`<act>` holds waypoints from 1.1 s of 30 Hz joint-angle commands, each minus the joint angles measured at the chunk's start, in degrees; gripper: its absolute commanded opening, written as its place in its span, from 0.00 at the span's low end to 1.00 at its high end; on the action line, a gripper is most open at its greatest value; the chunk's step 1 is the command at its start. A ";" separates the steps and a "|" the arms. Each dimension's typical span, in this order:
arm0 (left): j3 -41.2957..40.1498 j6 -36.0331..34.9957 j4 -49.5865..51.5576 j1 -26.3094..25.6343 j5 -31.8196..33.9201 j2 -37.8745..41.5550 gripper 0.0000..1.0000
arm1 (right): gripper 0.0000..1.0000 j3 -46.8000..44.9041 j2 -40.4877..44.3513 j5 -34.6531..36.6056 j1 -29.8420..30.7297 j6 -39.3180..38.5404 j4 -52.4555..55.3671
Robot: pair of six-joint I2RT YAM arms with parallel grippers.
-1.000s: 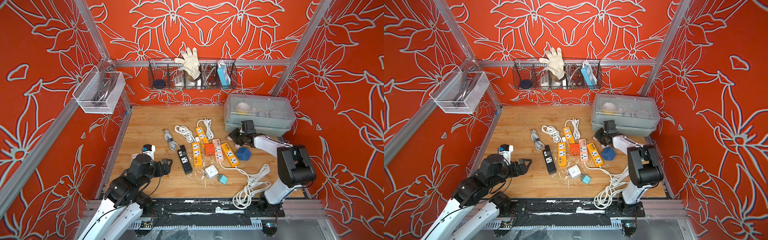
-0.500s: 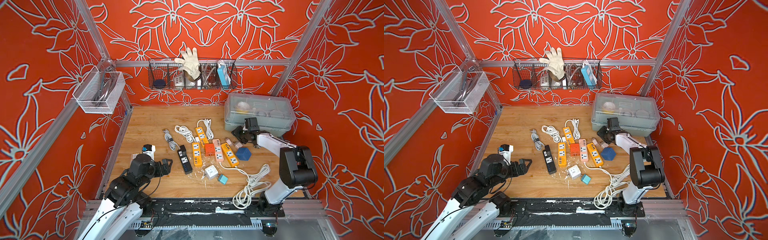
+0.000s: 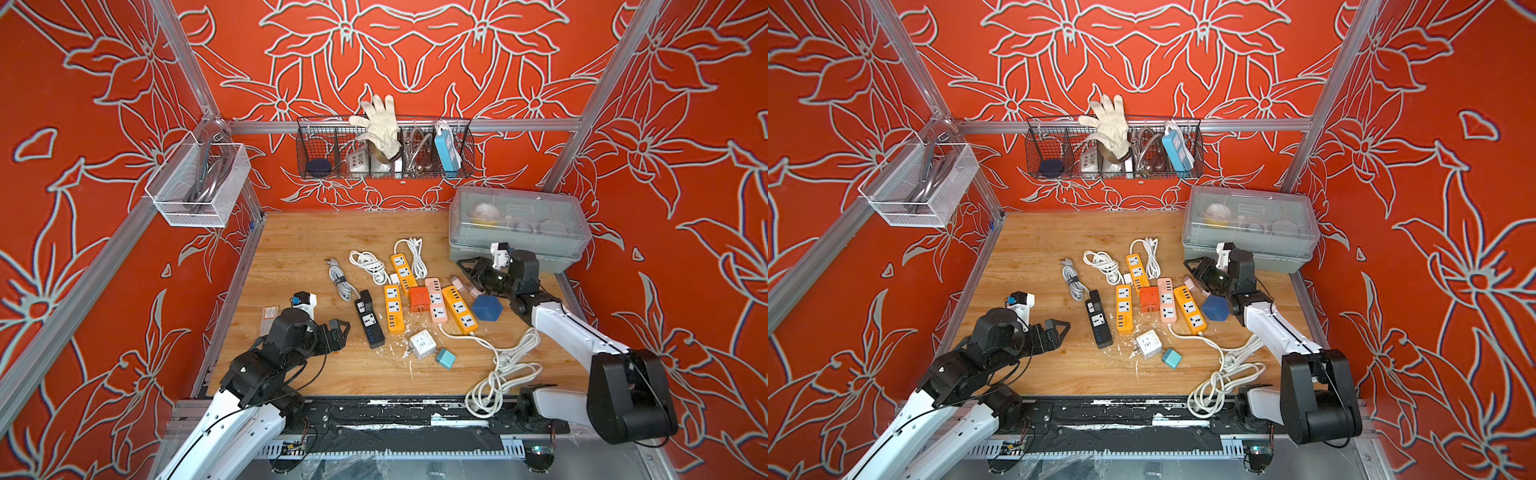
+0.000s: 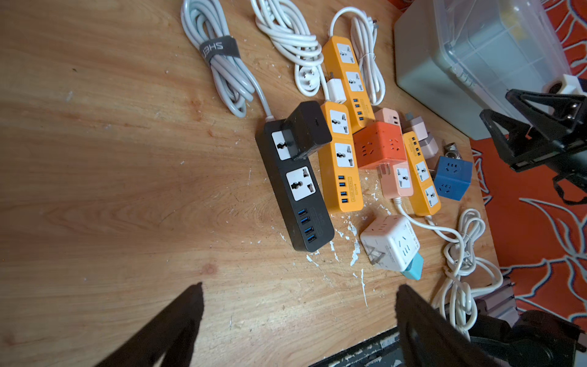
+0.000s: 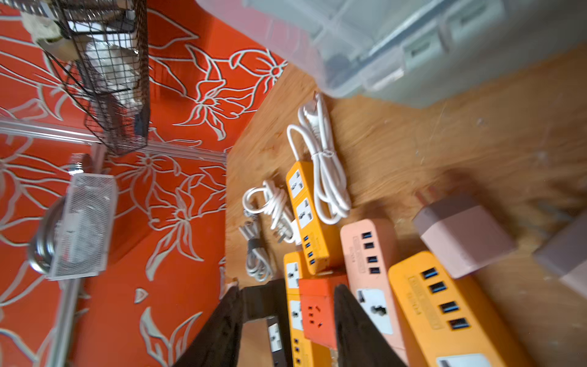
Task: Pull the plug off the socket
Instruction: Place the plug at the center of the board, then remove the plug from the socket.
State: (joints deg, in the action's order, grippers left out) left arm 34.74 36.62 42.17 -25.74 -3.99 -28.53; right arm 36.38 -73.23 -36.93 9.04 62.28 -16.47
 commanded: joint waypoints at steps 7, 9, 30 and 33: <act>-3.00 3.84 -4.73 -0.13 -1.99 -0.20 0.94 | 0.54 3.71 -4.42 -4.64 15.38 2.61 -8.18; -3.34 4.29 -4.41 -0.10 -1.83 0.26 0.94 | 0.54 6.46 -6.93 -3.33 19.30 -0.46 -4.04; -2.12 8.80 3.30 -0.11 8.67 2.78 0.95 | 0.68 65.10 -41.41 40.93 45.58 -27.86 67.75; -2.07 8.91 3.50 -0.10 9.08 2.83 0.95 | 0.68 71.77 -46.52 41.68 47.22 -28.85 71.94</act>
State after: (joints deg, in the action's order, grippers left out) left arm 31.40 45.01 44.49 -25.74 3.18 -26.24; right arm 103.53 -116.79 -1.63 55.02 35.20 44.93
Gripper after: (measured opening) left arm 0.952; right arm 0.675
